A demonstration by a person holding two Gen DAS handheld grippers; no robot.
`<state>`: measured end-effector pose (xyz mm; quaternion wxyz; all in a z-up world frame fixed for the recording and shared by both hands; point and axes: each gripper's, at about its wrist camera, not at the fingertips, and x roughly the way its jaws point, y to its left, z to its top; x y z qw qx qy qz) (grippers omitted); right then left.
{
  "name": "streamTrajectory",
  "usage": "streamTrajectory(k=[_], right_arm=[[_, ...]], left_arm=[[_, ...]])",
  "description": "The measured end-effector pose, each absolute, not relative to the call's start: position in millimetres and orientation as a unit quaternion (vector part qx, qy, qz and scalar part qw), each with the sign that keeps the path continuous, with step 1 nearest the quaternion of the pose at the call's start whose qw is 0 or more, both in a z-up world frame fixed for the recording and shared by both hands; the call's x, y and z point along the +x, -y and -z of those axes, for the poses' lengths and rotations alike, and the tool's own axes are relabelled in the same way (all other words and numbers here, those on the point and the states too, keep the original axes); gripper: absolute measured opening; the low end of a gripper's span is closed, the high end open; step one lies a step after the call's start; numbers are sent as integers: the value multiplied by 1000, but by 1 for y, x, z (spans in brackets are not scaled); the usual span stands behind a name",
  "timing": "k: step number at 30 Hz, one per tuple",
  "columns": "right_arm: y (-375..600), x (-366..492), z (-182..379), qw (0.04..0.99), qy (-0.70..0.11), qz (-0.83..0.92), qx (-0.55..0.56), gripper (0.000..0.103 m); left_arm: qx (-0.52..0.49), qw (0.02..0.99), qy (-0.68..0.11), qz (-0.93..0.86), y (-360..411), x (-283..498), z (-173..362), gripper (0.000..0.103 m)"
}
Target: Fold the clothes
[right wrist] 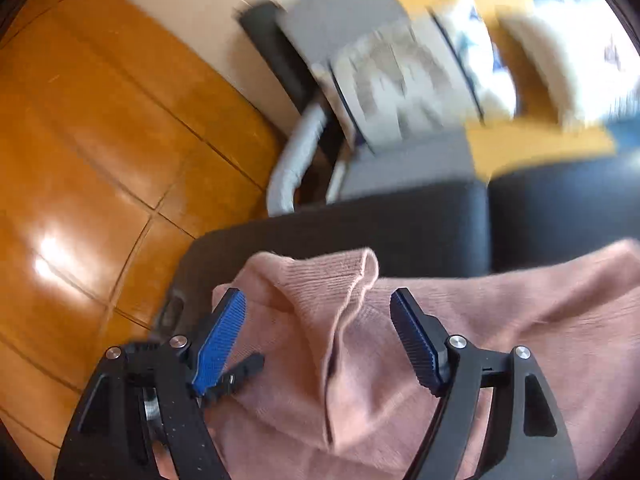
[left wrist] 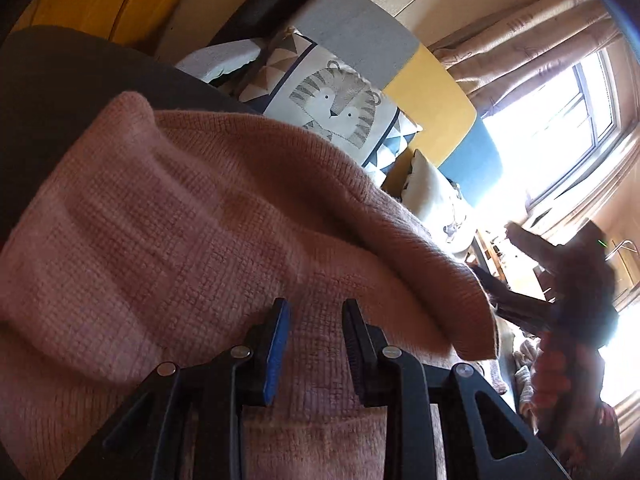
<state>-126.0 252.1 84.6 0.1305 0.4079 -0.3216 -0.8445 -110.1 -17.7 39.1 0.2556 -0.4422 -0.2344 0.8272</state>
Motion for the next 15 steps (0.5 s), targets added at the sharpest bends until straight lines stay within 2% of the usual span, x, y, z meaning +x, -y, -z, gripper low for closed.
streamTrajectory(k=[2, 3, 4, 6, 9, 12, 13, 15], right_arm=[[-245, -143, -70, 124, 328, 830, 434, 72], [-242, -151, -63, 120, 331, 823, 447, 63], [-238, -159, -56, 117, 332, 816, 459, 43], [-227, -165, -57, 125, 302, 825, 460, 13], [-194, -152, -83, 173, 209, 868, 417, 13], [-144, -123, -104, 213, 53, 893, 393, 13], [-127, -111, -100, 218, 6, 890, 401, 17], [-113, -91, -82, 230, -22, 869, 438, 22]], left_arm=[[-441, 260, 235, -826, 24, -103, -41, 27], [-439, 261, 235, -827, 28, -100, -41, 27], [-439, 259, 238, -827, 32, -98, -41, 27], [-438, 256, 247, -826, 43, -95, -40, 27], [-435, 242, 261, -827, 60, -99, -42, 27], [-416, 221, 279, -837, 81, -106, -48, 27], [-413, 214, 290, -836, 87, -109, -48, 27], [-420, 214, 320, -822, 93, -118, -46, 27]])
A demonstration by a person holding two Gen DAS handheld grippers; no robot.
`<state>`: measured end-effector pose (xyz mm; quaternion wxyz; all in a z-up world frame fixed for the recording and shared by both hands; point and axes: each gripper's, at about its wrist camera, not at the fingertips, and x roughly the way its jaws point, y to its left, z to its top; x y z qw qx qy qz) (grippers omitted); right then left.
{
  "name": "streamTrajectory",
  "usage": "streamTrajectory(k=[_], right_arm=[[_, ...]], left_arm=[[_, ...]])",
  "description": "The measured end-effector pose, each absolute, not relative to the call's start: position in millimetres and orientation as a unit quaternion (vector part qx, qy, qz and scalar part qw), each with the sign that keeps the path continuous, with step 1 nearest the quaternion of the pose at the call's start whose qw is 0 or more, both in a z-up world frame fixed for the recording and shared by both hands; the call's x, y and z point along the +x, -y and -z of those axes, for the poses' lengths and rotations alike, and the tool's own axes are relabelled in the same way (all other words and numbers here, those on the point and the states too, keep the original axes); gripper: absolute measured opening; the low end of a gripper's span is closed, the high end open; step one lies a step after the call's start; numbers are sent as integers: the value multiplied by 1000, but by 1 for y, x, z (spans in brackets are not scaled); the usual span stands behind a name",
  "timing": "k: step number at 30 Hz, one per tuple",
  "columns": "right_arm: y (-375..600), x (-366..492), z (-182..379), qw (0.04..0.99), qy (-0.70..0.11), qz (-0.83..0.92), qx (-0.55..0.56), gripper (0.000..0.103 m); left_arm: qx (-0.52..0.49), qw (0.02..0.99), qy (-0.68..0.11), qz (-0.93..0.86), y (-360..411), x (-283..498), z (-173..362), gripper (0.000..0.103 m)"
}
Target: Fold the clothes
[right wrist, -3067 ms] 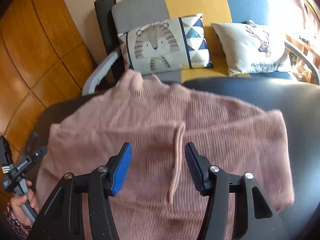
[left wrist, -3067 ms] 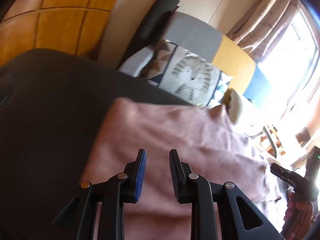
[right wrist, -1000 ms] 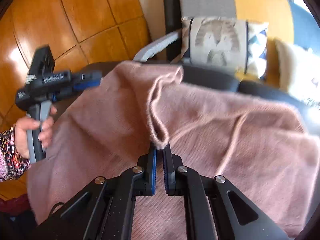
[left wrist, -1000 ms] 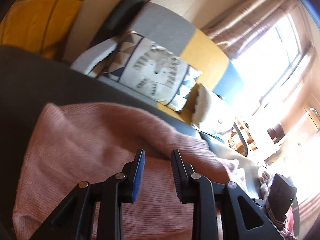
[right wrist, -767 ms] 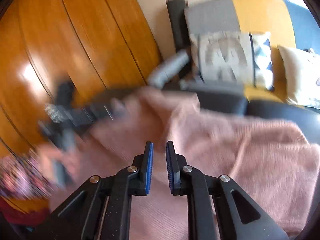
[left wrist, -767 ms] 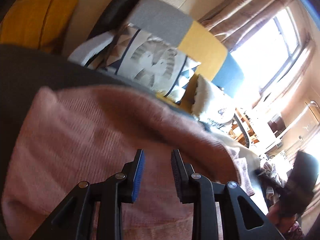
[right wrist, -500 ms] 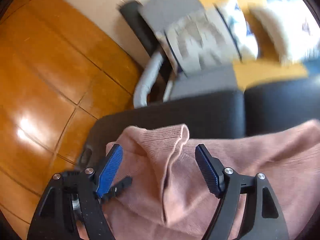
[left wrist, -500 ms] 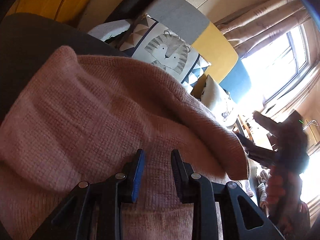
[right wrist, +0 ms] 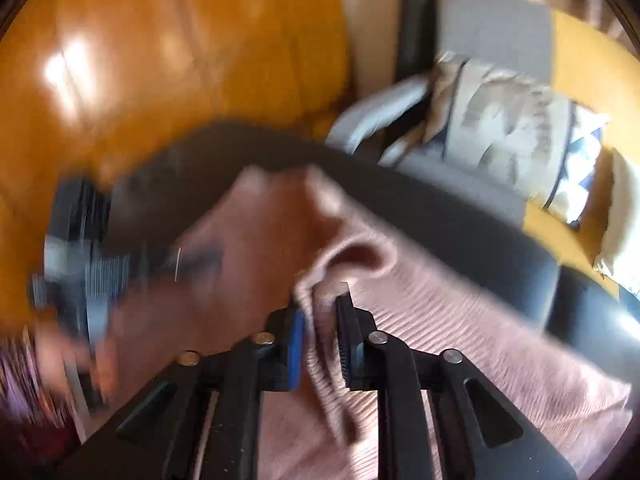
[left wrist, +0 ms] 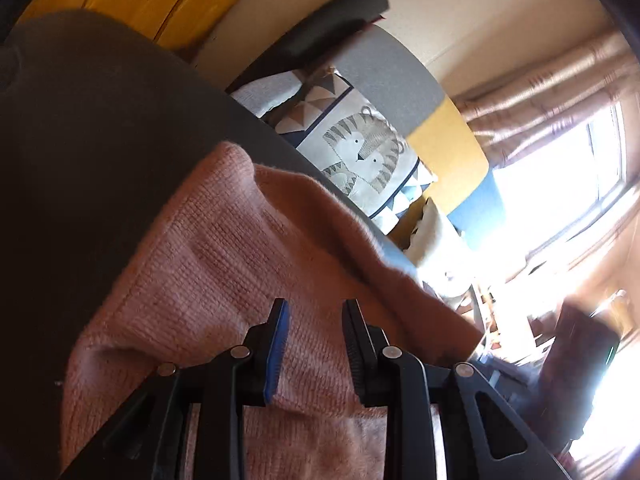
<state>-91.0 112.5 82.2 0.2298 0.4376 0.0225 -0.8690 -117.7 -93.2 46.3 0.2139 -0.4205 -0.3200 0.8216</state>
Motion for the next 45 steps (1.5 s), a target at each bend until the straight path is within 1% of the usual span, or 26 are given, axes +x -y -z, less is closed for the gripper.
streamTrajectory(k=[2, 3, 4, 5, 6, 7, 11, 13, 16, 17, 18, 19, 20, 21, 22, 23, 25, 28, 31, 32, 35, 36, 40, 42, 43, 45], right_arm=[[-118, -73, -71, 226, 5, 865, 448, 23], [-131, -66, -68, 224, 48, 867, 443, 23], [-146, -57, -68, 212, 94, 871, 433, 25], [-161, -48, -67, 199, 140, 873, 423, 30], [-176, -40, -66, 185, 184, 873, 412, 42], [-189, -34, -65, 158, 203, 878, 403, 45], [-231, -32, -58, 94, 276, 870, 397, 46], [-248, -39, -49, 80, 316, 852, 409, 46], [-261, -53, -41, 87, 359, 830, 417, 46], [-262, -61, -36, 84, 367, 826, 420, 46], [-261, -65, -33, 83, 379, 819, 423, 46], [-261, -64, -34, 79, 387, 816, 421, 45], [-260, -62, -34, 76, 394, 814, 419, 41], [-259, -64, -35, 75, 388, 817, 419, 15], [-257, -66, -37, 75, 383, 820, 419, 5], [-260, -63, -40, 76, 380, 823, 415, 5], [-264, -60, -53, 78, 367, 838, 397, 5], [-275, -59, -74, 65, 334, 863, 375, 5], [-284, -55, -75, 46, 326, 863, 384, 5], [-286, -56, -68, 45, 332, 856, 394, 5], [-287, -53, -50, 34, 333, 847, 413, 5], [-288, -53, -45, 37, 346, 842, 412, 8], [-300, -41, -30, 61, 428, 813, 391, 10], [-296, -39, -36, 72, 411, 822, 387, 9], [-294, -37, -39, 78, 403, 826, 386, 7], [-288, -38, -38, 83, 396, 830, 384, 7]], left_arm=[[-427, 221, 348, -805, 96, -124, -44, 27], [-429, 228, 357, -798, 95, -126, -43, 27], [-430, 235, 367, -791, 93, -129, -43, 28], [-434, 245, 372, -783, 89, -132, -42, 30], [-444, 254, 371, -775, 83, -136, -41, 30], [-452, 262, 370, -768, 81, -139, -42, 30], [-459, 292, 383, -746, 56, -154, -56, 31], [-471, 285, 351, -757, 39, -158, -67, 34], [-507, 277, 272, -770, 11, -163, -77, 35], [-527, 268, 235, -772, 0, -165, -76, 35], [-541, 269, 217, -767, -8, -166, -73, 35], [-556, 264, 206, -761, -15, -168, -68, 35], [-570, 259, 194, -755, -22, -169, -62, 35], [-583, 260, 189, -746, -27, -168, -55, 34], [-580, 263, 195, -746, -27, -165, -52, 33], [-576, 267, 201, -746, -27, -163, -50, 33], [-561, 277, 215, -750, -24, -158, -52, 25], [-545, 303, 237, -745, -20, -145, -56, 25], [-552, 288, 221, -751, -19, -143, -47, 25], [-554, 281, 215, -754, -18, -143, -43, 24], [-549, 273, 249, -750, -5, -147, -39, 24], [-550, 274, 246, -750, -3, -148, -40, 24], [-542, 274, 235, -759, 7, -151, -48, 23], [-538, 272, 239, -761, 13, -153, -51, 23], [-537, 271, 240, -762, 15, -154, -51, 23], [-552, 276, 241, -749, 10, -160, -43, 23]])
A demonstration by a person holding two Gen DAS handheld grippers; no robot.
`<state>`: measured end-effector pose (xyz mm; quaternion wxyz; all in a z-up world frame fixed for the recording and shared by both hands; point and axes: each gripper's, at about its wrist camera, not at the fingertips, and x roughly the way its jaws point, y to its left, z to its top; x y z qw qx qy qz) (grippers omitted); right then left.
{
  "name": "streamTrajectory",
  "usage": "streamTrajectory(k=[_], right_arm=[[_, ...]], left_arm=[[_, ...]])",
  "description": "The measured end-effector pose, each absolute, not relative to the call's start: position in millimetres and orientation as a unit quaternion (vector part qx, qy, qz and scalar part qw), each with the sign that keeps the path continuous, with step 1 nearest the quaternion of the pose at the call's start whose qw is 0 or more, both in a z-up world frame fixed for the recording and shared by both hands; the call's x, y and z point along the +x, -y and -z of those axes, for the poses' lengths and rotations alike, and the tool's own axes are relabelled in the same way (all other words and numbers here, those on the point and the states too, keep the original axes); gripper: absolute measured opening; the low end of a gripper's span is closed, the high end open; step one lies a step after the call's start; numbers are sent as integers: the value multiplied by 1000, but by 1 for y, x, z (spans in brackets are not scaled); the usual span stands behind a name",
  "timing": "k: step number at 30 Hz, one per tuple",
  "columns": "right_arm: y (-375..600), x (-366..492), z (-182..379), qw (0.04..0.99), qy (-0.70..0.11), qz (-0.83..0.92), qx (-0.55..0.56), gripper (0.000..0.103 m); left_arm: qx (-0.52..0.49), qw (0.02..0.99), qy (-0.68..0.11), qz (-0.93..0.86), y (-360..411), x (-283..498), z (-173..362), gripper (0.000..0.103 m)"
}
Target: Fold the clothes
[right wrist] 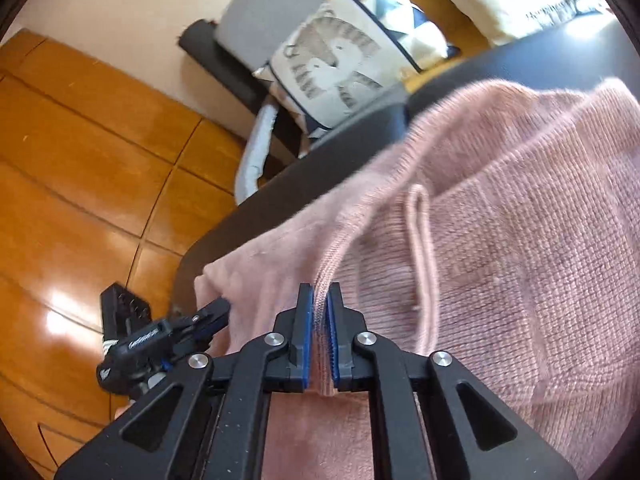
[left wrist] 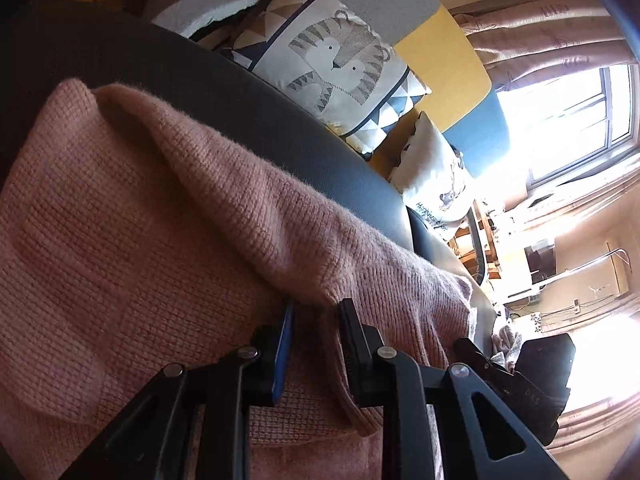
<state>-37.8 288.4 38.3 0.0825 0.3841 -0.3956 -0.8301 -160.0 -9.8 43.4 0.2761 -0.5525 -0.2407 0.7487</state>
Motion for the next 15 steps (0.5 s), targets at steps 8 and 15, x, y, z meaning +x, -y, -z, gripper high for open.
streamTrajectory(k=[8, 15], right_arm=[[-280, -29, -30, 70, 372, 834, 401, 31], [-270, -33, -36, 83, 383, 828, 401, 5]], left_arm=[[-571, 282, 321, -701, 19, -149, -25, 30], [-571, 297, 281, -711, 2, -158, -38, 20]])
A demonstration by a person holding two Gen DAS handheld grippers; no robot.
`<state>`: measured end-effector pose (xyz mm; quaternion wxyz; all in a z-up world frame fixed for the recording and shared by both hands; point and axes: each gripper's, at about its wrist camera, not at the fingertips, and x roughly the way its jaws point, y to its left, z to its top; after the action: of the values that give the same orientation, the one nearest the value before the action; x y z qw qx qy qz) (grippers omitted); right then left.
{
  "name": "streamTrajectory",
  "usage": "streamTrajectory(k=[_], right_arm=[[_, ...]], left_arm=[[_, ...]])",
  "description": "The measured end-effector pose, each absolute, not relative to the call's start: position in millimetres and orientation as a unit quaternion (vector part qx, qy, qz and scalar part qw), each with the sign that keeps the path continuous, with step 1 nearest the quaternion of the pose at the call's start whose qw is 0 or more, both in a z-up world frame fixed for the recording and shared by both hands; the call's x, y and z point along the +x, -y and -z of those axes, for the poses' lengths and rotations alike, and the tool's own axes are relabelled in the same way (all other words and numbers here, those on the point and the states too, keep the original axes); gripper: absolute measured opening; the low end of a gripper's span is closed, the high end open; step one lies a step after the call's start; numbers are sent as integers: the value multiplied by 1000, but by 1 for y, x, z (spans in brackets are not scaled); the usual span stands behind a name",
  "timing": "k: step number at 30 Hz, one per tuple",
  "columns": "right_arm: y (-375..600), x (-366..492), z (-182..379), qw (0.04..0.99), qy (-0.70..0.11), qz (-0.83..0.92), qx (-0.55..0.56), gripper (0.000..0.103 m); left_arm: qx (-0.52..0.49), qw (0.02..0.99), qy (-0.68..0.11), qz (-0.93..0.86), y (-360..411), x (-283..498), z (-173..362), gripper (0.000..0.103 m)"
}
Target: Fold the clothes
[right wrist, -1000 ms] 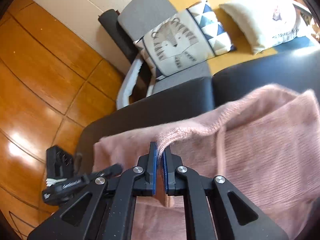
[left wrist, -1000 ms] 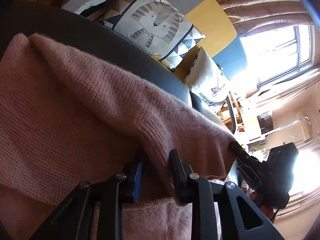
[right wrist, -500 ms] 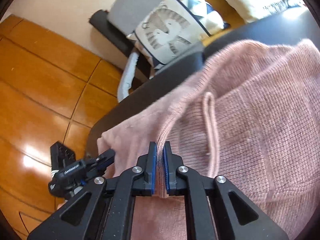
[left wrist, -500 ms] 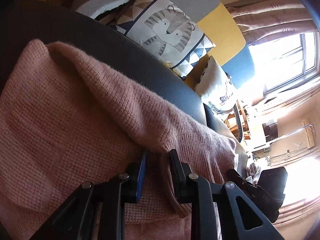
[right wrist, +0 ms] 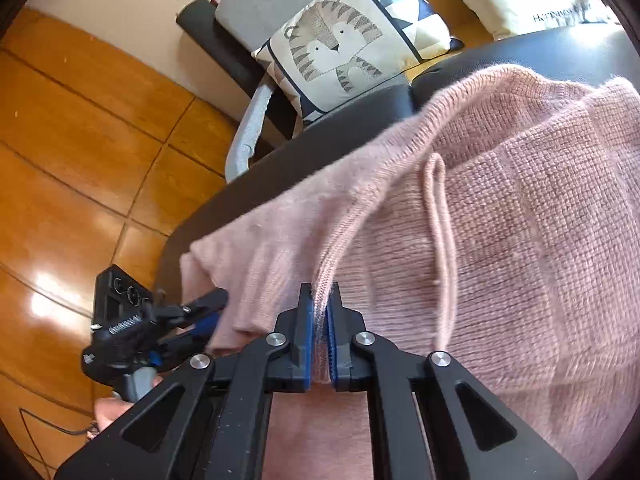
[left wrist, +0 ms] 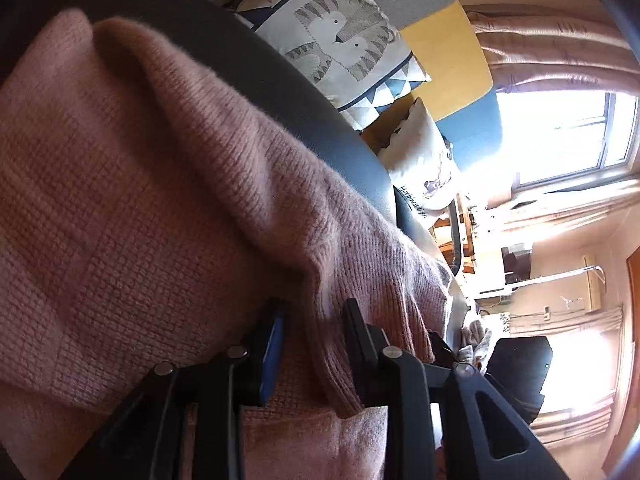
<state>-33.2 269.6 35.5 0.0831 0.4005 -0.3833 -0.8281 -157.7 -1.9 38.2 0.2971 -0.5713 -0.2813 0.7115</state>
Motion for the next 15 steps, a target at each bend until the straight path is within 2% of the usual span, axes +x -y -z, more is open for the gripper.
streamTrajectory(k=[3, 7, 12, 15], right_arm=[[-269, -23, -39, 95, 410, 825, 378, 5], [-266, -20, -16, 81, 412, 812, 404, 5], [-270, -16, -2, 83, 452, 802, 382, 7], [-270, -16, -3, 89, 451, 799, 388, 8]], left_arm=[[-537, 299, 247, -749, 9, -164, -56, 20], [-548, 274, 222, -758, 16, -171, -52, 19], [-594, 302, 304, -681, 14, -158, -20, 27], [-576, 311, 345, -672, 18, -149, -18, 33]])
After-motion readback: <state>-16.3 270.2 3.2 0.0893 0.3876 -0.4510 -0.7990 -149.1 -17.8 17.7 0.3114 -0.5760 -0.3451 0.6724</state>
